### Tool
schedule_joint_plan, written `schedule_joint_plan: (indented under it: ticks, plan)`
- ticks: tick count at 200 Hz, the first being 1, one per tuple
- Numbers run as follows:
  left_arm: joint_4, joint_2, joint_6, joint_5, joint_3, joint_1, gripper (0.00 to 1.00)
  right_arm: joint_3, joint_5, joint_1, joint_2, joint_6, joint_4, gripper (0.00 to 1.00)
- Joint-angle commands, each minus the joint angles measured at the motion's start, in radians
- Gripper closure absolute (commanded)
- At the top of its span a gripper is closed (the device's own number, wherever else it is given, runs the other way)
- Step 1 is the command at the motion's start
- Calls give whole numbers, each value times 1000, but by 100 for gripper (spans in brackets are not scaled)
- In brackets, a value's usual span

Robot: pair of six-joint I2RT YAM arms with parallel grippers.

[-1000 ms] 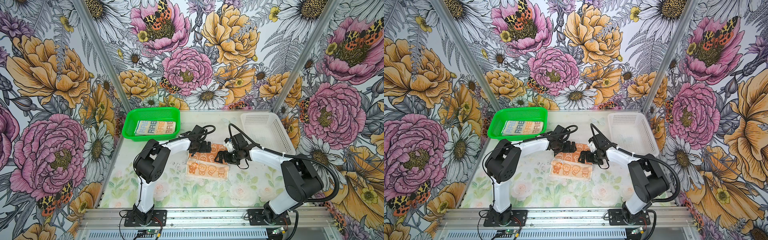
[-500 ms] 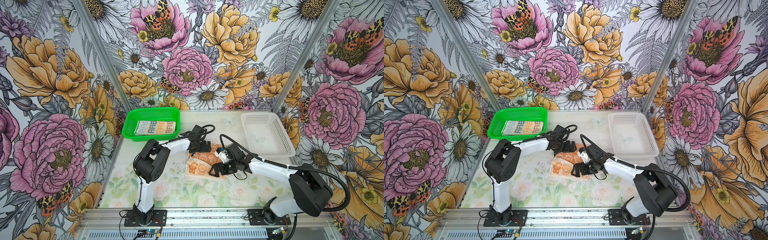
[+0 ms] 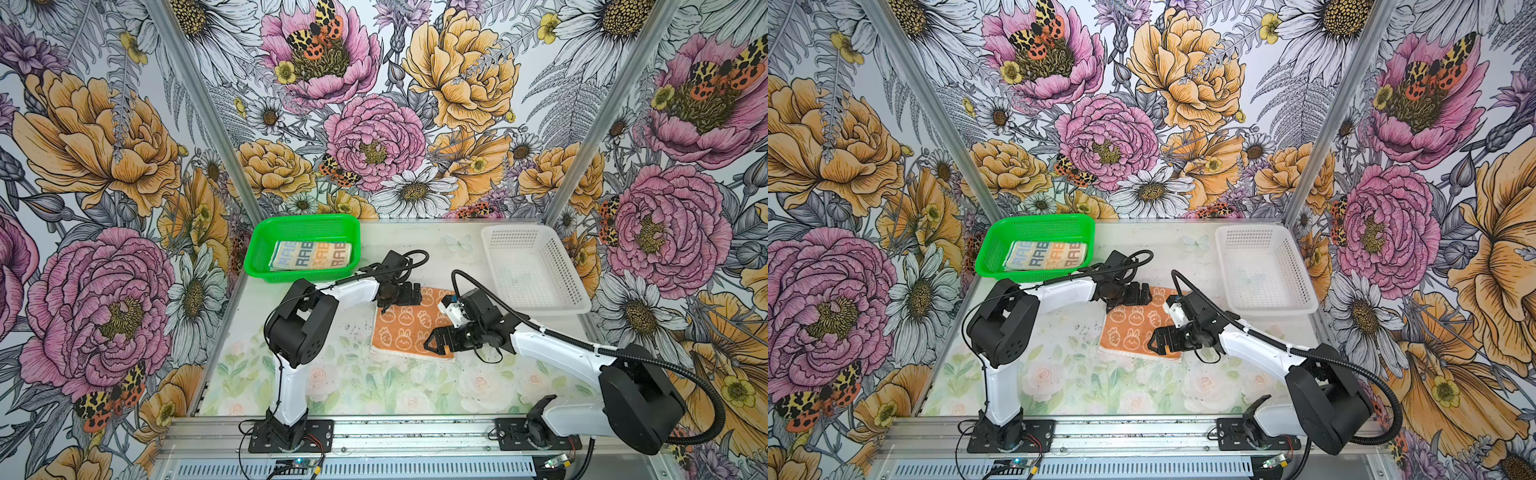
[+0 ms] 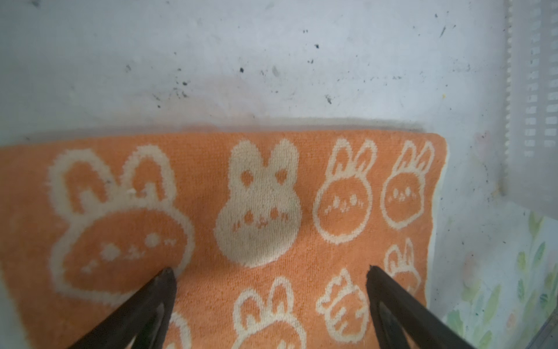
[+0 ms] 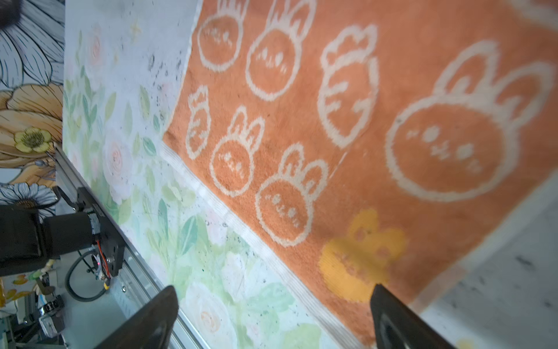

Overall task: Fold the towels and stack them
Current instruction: 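Raise both grippers and move them to the towel's far edge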

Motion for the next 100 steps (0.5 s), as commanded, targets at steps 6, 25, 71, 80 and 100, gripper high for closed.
schedule_joint_plan:
  ticks: [6,25,71,80,100]
  plan:
    - [-60,-118,-4,4,-20,6,1,111,65,-101,3,35,10,1]
    - [-65,-192,3,-5,-26,37,1,212,103,-167,83,41,-18,0]
    - [-60,-196,-19,40,-17,56,1,433,74,-224,349,66,-17,0]
    - [-55,-198,-26,33,-35,42,1,470,57,-230,401,73,-15,1]
    - [-28,-208,-44,30,-97,20,1,536,37,-238,493,82,-13,0]
